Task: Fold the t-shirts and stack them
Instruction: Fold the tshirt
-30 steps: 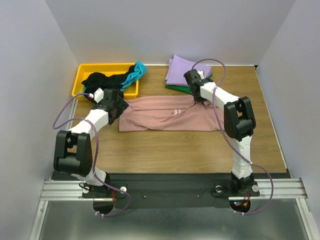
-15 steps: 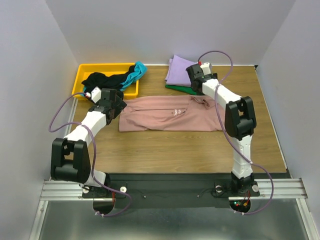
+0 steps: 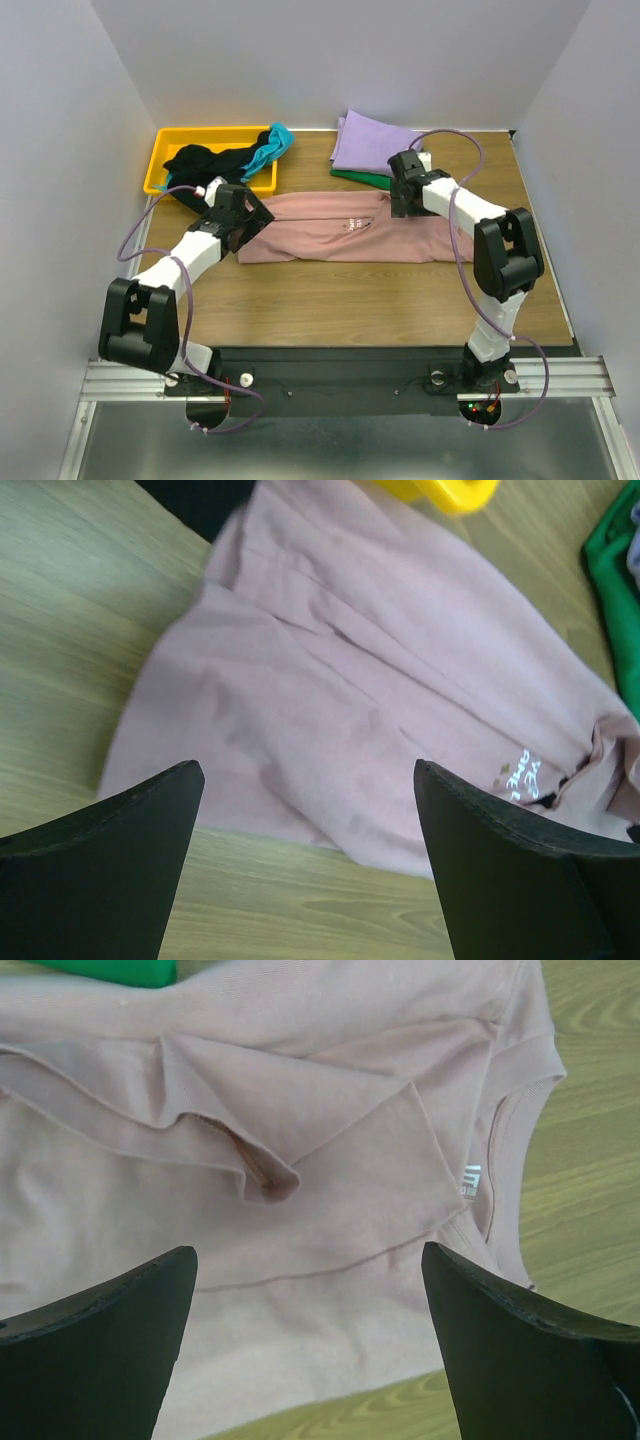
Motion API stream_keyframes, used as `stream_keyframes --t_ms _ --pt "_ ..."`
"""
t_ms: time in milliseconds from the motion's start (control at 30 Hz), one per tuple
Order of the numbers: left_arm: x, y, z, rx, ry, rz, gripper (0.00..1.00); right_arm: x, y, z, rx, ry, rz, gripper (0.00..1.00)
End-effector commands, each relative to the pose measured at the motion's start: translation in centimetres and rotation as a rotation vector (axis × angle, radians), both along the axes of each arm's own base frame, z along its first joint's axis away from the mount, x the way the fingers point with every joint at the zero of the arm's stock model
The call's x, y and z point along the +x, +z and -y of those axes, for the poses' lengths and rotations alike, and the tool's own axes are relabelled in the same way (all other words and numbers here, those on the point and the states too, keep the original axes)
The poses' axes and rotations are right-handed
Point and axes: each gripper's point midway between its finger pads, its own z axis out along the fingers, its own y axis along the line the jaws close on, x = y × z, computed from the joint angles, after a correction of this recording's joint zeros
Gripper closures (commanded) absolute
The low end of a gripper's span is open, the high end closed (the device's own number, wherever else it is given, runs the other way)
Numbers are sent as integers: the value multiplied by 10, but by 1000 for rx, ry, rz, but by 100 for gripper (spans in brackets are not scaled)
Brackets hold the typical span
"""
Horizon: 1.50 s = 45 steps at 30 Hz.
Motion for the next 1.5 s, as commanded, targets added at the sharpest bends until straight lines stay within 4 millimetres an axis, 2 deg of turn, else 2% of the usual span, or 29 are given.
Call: stream_keyframes --t_ms 0,67,167,300,500,533,667,700,733,767,833,867,900,933,1000,1033,1067,1100,1133,1167,1233,1267,1367,1467 --pt "11 0 22 -15 -78 28 2 18 -12 7 -56 -54 39 0" --pt "12 -10 26 -22 -101 7 2 28 -11 7 -70 -59 48 0" --pt "11 -26 31 -26 -122 -25 1 39 -21 8 -78 -65 37 0" --pt "7 -45 25 5 -115 -69 2 59 -19 25 -117 -133 71 0" --pt "-1 -69 12 76 -91 -139 2 77 1 73 -240 -249 128 0" --pt "-3 -73 8 90 -84 -152 2 83 8 89 -287 -286 144 0" --pt "-12 -80 4 107 -80 -180 2 102 25 119 -339 -342 183 0" --pt "-13 -79 3 109 -80 -178 2 113 33 129 -324 -347 200 0" --pt "-14 -79 2 113 -80 -176 2 121 45 133 -300 -344 223 0" --pt "-15 -79 2 113 -80 -176 2 124 46 131 -286 -321 220 0" --pt "-15 -78 1 118 -81 -176 2 127 56 117 -203 -259 235 0" --pt "-15 -78 1 119 -80 -174 2 124 57 111 -159 -237 238 0" --pt "-16 -78 1 120 -83 -177 2 111 44 106 -124 -224 203 0" --pt "-17 -79 1 120 -85 -179 2 103 65 101 -69 -218 244 0" --pt "-21 -81 -1 122 -83 -188 2 84 61 80 84 -203 243 0" --pt "-23 -82 -1 121 -83 -191 2 63 39 74 126 -202 185 0" --pt "-28 -85 -3 124 -83 -198 2 49 48 57 241 -180 198 0" --pt "-31 -86 -4 127 -83 -204 2 37 42 50 293 -176 178 0" --pt "-33 -86 -4 128 -82 -202 2 16 21 44 337 -203 128 0" --pt "-39 -88 -6 129 -82 -210 2 7 25 34 404 -187 127 0" --pt "-44 -88 -8 132 -77 -214 2 -9 13 28 455 -202 108 0" --pt "-52 -93 -11 136 -73 -228 2 -23 -2 25 473 -205 70 0" --pt "-62 -95 -15 144 -65 -231 2 -30 -11 27 466 -218 61 0" --pt "-72 -99 -20 155 -53 -254 2 -38 -31 23 487 -241 15 0"
